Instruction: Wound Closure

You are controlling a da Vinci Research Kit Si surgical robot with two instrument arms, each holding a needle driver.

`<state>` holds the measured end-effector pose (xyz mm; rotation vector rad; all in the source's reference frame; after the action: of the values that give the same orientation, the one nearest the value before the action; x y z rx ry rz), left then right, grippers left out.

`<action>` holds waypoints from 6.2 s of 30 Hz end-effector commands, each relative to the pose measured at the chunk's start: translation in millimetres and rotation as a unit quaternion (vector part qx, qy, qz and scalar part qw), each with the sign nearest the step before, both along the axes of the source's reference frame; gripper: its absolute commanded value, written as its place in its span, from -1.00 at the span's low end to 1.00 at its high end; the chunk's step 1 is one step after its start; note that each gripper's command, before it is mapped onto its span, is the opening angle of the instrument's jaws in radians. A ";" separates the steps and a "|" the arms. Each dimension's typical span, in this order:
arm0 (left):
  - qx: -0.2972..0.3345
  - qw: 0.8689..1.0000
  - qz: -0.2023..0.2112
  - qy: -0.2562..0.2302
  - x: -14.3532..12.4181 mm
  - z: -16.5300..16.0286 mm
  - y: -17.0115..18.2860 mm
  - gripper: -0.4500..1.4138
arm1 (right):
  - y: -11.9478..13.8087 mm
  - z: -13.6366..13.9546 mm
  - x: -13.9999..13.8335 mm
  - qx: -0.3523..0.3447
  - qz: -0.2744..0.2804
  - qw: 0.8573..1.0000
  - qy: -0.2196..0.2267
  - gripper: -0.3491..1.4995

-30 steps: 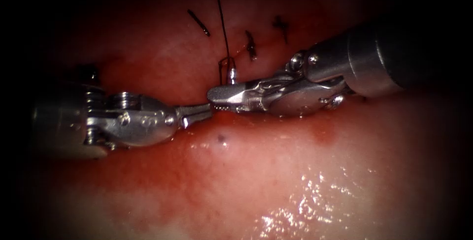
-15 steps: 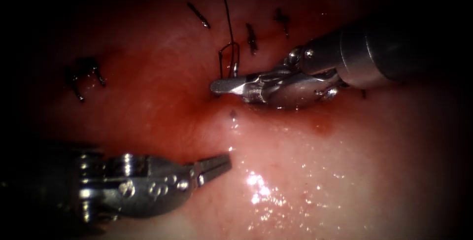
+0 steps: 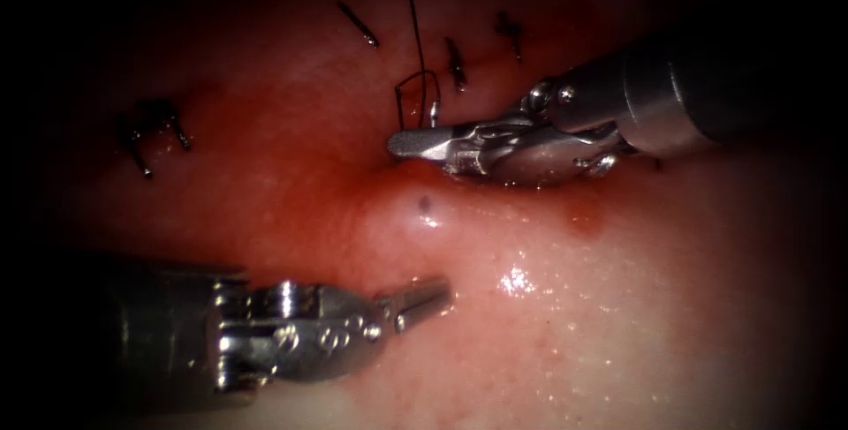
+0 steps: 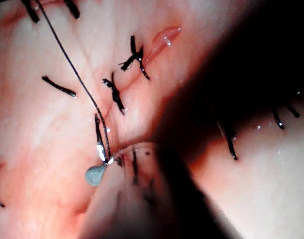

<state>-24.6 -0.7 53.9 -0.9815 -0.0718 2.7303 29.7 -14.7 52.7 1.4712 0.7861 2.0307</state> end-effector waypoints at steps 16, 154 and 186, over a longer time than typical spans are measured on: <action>0.058 0.992 0.050 -0.102 -0.4 5.9 -1.1 -0.86 | -2.7 0.1 1.7 0.024 -0.021 0.999 0.037 -1.00; 0.021 0.984 0.021 -0.174 -1.4 0.2 3.2 -1.00 | -5.9 -6.9 -8.6 -0.716 -0.197 0.662 -0.103 0.98; 0.319 0.864 -0.152 -0.358 0.3 -3.9 4.4 -1.00 | -9.5 0.8 -3.9 -0.742 -0.329 0.543 -0.214 0.94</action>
<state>-23.8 4.6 49.4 -1.5412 -0.8197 1.7124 25.3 -23.6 53.3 0.0809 1.0048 0.4720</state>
